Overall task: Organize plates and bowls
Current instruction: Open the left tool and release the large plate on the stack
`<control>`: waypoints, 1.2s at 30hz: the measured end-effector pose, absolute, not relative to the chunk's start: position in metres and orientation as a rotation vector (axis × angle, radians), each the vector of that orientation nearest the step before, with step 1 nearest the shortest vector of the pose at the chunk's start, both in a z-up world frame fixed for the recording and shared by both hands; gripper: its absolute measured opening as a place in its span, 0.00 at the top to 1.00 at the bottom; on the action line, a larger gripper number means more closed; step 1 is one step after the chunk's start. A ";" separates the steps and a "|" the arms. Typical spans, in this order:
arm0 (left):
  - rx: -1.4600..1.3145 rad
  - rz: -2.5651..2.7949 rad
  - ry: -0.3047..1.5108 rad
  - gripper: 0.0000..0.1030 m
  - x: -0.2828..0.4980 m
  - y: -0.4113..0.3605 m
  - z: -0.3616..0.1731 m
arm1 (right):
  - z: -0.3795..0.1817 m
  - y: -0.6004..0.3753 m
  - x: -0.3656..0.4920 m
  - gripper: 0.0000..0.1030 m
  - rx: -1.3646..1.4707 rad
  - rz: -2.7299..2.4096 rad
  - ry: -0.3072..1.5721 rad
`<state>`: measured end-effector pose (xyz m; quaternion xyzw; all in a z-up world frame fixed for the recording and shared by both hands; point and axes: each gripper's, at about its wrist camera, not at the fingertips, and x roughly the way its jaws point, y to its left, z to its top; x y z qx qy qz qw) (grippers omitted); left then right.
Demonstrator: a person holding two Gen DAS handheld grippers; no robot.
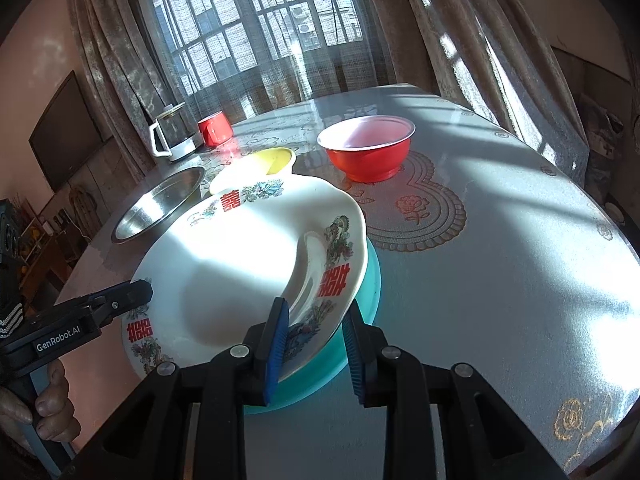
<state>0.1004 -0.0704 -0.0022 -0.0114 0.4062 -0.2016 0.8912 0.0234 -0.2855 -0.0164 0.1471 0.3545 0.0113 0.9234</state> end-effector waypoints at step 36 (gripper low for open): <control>0.023 -0.141 0.714 0.69 0.058 -0.009 0.023 | 0.015 -0.279 0.008 0.65 0.347 0.049 0.648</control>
